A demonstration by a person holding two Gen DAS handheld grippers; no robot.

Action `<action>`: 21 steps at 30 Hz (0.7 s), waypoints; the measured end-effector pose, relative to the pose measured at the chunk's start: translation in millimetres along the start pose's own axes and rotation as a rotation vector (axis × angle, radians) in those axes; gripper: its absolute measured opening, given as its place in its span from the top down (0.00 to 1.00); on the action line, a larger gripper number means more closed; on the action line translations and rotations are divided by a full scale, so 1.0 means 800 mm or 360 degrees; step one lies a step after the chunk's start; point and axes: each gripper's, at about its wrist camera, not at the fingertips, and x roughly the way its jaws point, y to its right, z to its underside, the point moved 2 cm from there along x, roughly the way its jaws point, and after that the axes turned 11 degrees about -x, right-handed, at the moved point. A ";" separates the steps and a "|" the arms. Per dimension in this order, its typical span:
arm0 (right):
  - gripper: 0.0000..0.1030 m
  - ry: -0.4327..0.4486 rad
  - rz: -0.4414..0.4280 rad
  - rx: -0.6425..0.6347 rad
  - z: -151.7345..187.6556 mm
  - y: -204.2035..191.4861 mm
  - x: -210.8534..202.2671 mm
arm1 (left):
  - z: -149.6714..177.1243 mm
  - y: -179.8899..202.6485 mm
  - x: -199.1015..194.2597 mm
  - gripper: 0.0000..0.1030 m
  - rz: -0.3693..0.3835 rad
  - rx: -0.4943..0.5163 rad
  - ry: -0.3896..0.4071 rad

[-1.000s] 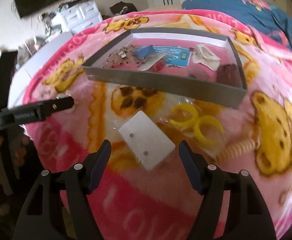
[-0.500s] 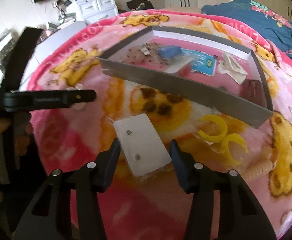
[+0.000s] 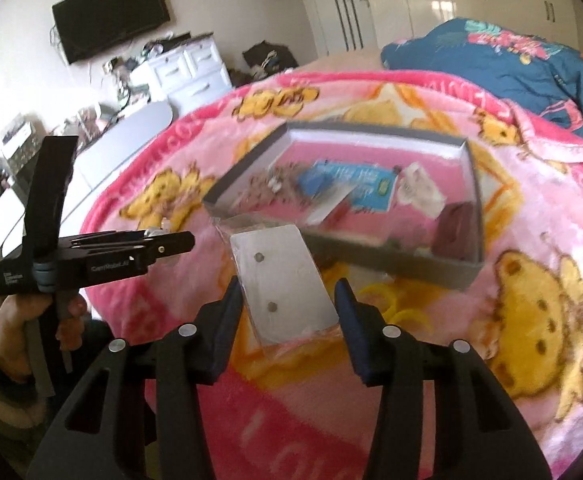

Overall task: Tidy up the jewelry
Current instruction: 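Grasp the white earring card with the right tool while the left tool grasps the pearl earrings, then carry the card and pearls into the tray and open both tools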

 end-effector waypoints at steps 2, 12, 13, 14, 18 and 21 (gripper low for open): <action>0.56 0.0037 0.0022 0.0016 -0.008 0.009 -0.011 | -0.014 0.015 -0.009 0.65 0.0019 0.0035 0.0037; 0.56 0.0181 0.0165 0.0075 -0.041 0.060 -0.052 | -0.061 0.067 -0.015 0.65 0.0055 0.0146 0.0132; 0.56 0.0195 0.0184 0.0080 -0.045 0.067 -0.055 | -0.064 0.074 -0.013 0.65 0.0058 0.0161 0.0135; 0.56 0.0204 0.0195 0.0086 -0.048 0.073 -0.056 | -0.066 0.077 -0.012 0.65 0.0061 0.0166 0.0135; 0.56 0.0224 0.0240 0.0123 -0.055 0.095 -0.058 | -0.076 0.093 -0.003 0.65 0.0081 0.0194 0.0136; 0.56 0.0233 0.0264 0.0151 -0.060 0.109 -0.056 | -0.078 0.102 0.003 0.65 0.0089 0.0214 0.0136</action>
